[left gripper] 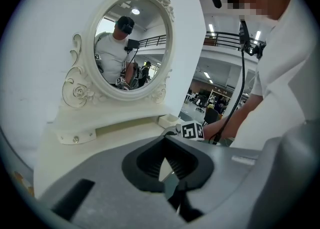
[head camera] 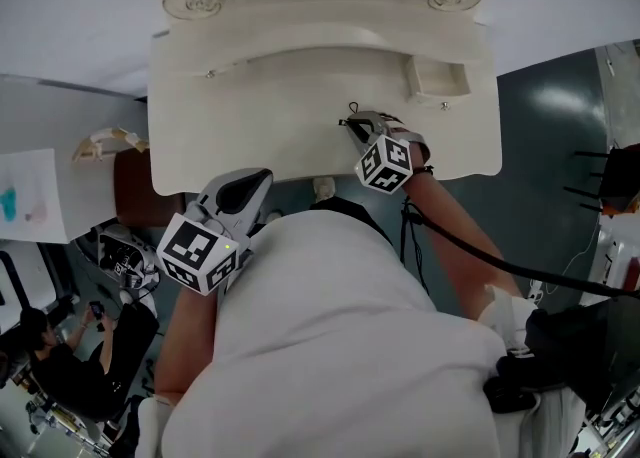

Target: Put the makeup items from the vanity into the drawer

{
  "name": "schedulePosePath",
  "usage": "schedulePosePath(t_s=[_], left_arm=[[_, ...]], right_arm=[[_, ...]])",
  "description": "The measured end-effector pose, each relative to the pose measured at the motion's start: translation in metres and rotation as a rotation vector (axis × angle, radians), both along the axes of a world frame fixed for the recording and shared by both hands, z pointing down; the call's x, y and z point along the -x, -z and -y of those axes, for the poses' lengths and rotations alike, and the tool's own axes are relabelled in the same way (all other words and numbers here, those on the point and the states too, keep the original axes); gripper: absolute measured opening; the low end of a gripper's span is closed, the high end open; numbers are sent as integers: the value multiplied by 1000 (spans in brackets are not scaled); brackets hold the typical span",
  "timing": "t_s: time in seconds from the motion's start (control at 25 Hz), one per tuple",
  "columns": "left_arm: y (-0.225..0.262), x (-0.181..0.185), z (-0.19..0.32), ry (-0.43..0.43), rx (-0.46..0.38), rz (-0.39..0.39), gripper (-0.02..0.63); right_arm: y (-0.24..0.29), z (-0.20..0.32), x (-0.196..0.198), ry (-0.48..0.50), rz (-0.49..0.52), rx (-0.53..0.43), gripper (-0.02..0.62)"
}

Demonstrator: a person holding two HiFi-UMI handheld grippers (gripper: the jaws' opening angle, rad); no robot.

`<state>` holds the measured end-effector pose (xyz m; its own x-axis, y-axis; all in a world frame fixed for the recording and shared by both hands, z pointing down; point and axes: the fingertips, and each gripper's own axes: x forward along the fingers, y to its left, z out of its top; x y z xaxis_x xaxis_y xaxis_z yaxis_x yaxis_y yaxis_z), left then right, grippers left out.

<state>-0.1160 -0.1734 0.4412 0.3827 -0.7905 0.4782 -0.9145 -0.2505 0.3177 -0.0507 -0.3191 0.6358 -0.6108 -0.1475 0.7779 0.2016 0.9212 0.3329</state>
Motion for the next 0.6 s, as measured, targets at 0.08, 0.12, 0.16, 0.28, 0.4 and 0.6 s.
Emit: schedulePosePath(t_s=[0.08, 0.12, 0.16, 0.28, 0.4, 0.6], left_arm=[[1, -4, 7, -4, -4, 2, -2], [1, -6, 10, -8, -6, 2, -2], [2, -8, 13, -12, -8, 1, -2], [3, -15, 25, -29, -16, 0, -2], [4, -22, 36, -50, -28, -3, -2], [7, -36, 53, -87, -47, -5, -2]], right_arm=[[11, 0, -1, 4, 22, 7, 12], [18, 0, -2, 3, 34, 12, 12], [25, 1, -3, 0, 46, 16, 12], [50, 6, -8, -13, 79, 26, 12], [75, 15, -19, -30, 104, 23, 12], [110, 50, -51, -81, 113, -7, 12]])
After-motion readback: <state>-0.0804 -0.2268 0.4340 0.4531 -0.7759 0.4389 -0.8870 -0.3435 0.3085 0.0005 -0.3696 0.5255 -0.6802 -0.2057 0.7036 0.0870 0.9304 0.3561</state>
